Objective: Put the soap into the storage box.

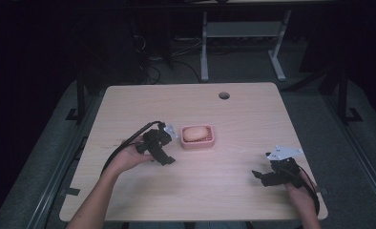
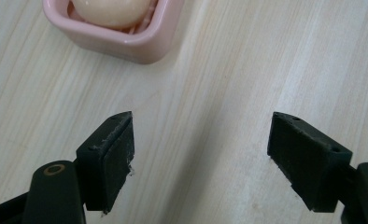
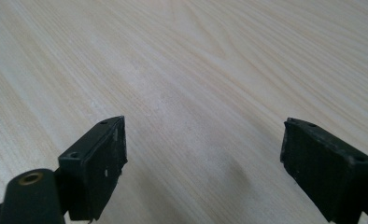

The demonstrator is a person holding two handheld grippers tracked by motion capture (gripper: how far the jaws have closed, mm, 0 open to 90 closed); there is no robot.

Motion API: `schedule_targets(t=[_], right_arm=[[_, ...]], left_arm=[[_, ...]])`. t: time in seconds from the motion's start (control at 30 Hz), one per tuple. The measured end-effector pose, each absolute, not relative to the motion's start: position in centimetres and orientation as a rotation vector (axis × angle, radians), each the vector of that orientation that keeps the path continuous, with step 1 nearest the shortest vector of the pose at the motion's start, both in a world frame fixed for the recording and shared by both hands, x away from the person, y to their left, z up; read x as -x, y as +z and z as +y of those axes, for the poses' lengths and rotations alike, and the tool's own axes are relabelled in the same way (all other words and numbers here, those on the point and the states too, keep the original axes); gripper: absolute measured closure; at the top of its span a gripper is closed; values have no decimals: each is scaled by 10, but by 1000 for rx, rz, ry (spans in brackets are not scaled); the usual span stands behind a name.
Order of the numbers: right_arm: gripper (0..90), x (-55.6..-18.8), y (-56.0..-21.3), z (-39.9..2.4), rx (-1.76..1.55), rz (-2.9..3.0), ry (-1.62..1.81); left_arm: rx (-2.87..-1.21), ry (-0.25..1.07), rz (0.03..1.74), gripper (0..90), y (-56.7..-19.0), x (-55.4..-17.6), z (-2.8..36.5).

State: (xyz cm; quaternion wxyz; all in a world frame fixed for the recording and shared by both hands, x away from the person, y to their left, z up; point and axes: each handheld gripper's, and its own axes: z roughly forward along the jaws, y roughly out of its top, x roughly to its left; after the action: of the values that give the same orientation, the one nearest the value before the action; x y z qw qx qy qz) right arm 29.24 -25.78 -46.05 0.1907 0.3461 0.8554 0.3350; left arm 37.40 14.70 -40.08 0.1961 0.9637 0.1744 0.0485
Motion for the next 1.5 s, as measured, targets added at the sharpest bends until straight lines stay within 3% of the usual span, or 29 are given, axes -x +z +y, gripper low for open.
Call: schedule_targets(t=[1.5], right_arm=[[139, -292, -463, -256, -977, 2419, 914]], left_arm=[[-2631, 159, 559, 226, -423, -331, 200]])
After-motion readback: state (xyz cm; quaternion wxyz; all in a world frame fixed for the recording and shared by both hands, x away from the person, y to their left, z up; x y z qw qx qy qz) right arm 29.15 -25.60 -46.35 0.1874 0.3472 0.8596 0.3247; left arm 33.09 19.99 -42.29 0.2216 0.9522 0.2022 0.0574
